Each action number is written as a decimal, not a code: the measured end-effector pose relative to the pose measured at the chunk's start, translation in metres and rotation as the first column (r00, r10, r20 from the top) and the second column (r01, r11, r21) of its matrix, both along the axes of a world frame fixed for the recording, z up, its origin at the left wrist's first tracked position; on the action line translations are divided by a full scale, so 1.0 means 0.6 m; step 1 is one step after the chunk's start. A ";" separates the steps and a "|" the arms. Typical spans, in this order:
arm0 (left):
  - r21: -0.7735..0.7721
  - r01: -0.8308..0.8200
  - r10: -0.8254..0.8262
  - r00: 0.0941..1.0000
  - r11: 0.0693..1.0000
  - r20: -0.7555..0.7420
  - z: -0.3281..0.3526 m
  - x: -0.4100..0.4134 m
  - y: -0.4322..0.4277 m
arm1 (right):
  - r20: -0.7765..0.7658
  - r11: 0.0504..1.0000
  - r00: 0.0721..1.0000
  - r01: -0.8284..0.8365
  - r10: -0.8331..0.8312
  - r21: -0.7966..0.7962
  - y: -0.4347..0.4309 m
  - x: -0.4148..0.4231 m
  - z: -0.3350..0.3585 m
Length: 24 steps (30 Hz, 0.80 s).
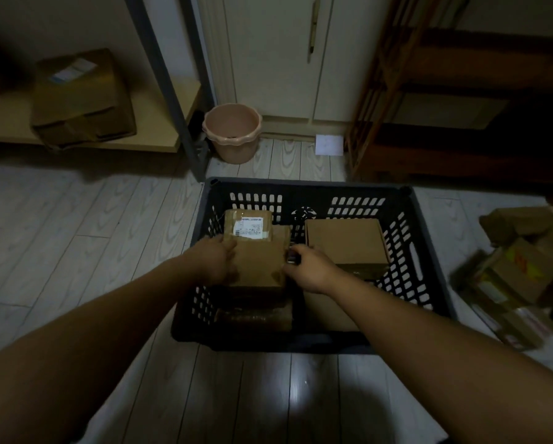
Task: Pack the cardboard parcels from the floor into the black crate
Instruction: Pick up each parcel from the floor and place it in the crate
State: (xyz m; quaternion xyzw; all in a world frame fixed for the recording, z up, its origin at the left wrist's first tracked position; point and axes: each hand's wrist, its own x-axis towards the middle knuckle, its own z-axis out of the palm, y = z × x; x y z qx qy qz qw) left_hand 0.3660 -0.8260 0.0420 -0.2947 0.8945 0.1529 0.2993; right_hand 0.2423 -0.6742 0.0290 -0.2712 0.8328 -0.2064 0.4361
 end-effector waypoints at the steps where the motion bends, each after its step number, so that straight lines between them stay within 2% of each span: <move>1: 0.017 -0.019 0.019 1.000 1.000 -0.004 0.044 0.004 0.007 | -0.010 1.000 1.000 0.002 -0.002 0.004 0.014 -0.003 0.046; 6: 0.106 -0.125 0.130 0.991 0.986 -0.032 0.294 0.013 0.052 | -0.059 0.999 0.998 0.007 -0.004 0.040 0.086 -0.025 0.318; 13: 0.125 -0.137 0.155 0.976 0.983 -0.151 0.653 0.003 0.143 | -0.126 0.998 0.990 0.063 -0.062 0.000 0.201 -0.059 0.693; 18: 0.156 -0.015 0.055 0.964 0.988 -0.261 0.815 -0.039 0.217 | -0.254 0.972 0.939 0.235 -0.234 -0.029 0.331 -0.069 0.858; 24: 0.218 0.227 -0.129 0.913 0.949 -0.388 0.941 -0.088 0.367 | -0.316 0.925 0.876 0.380 -0.365 -0.014 0.515 -0.045 0.968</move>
